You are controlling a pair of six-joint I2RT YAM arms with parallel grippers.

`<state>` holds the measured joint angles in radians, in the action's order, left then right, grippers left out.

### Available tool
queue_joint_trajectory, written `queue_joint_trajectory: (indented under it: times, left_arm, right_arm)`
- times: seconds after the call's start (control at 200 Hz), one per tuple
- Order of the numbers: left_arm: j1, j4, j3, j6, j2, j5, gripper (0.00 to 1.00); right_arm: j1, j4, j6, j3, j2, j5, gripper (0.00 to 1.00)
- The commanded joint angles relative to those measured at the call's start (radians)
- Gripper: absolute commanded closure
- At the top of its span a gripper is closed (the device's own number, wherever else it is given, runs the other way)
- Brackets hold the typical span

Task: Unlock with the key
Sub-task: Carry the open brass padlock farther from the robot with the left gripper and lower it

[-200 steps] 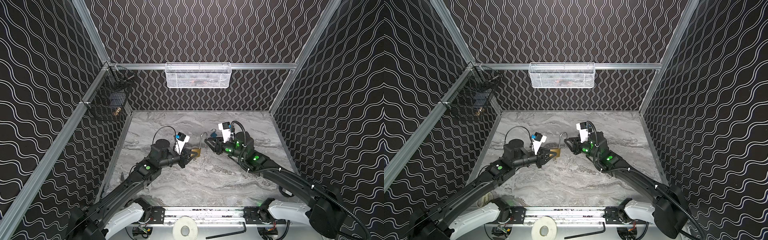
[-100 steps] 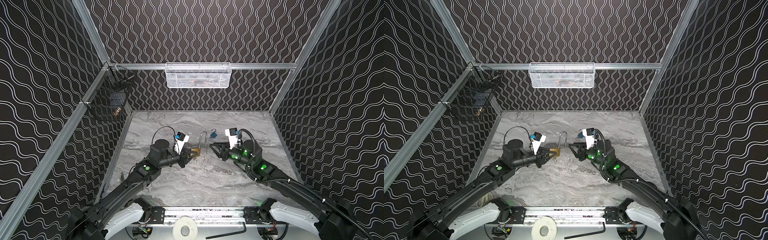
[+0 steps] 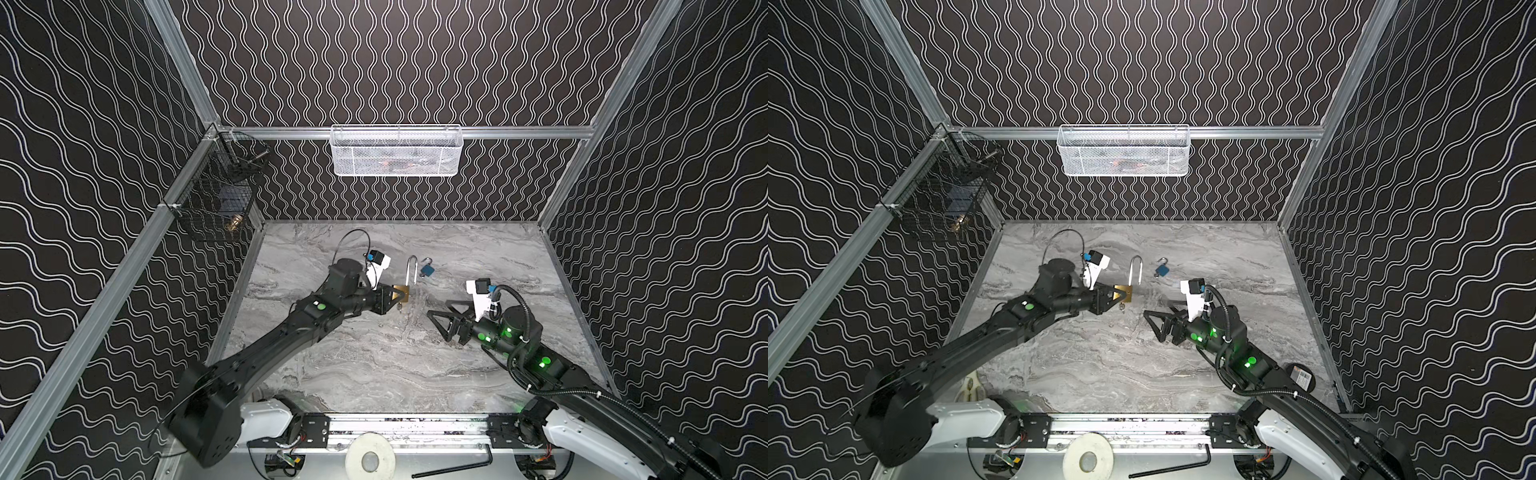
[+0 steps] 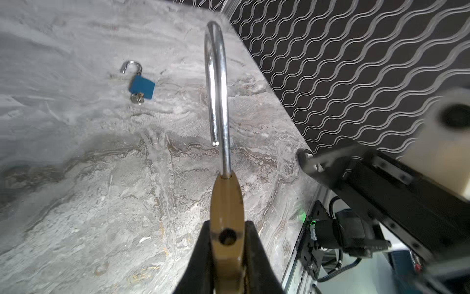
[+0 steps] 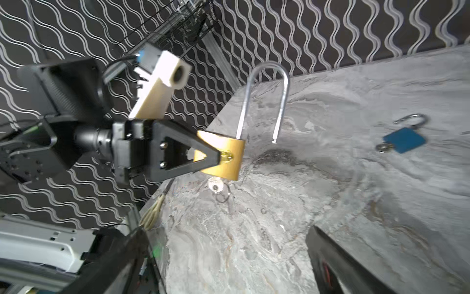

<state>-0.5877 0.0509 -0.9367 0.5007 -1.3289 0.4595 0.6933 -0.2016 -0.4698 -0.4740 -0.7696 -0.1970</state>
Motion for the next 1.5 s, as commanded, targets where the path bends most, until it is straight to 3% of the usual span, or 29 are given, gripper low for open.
queue_joint_trajectory:
  times: [0.0, 0.225, 0.525, 0.766, 1.221, 1.491]
  left_arm:
    - [0.020, 0.022, -0.102, 0.061, -0.101, 0.060, 1.00]
    - [0.074, 0.235, -0.384, 0.009, -0.389, 0.048, 1.00]
    - [0.146, -0.045, -0.353, 0.047, -0.566, 0.086, 1.00]
    - [0.220, -0.137, -0.375, 0.053, -0.709, 0.122, 1.00]
    - [0.299, -0.233, -0.298, 0.068, -0.751, 0.180, 0.99]
    - [0.307, -0.155, -0.335, 0.021, -0.781, 0.189, 0.80]
  right_arm:
    - [0.009, 0.091, 0.050, -0.014, 0.029, 0.083, 0.01]
    - [0.009, 0.121, 0.065, -0.026, 0.063, 0.082, 0.01]
    - [0.009, 0.155, 0.046, -0.030, 0.082, 0.060, 0.01]
    - [0.009, 0.187, 0.056, -0.036, 0.070, 0.091, 0.01]
    - [0.009, 0.152, 0.058, -0.043, 0.006, 0.063, 0.01]
    - [0.009, 0.138, 0.048, -0.031, 0.006, 0.059, 0.01]
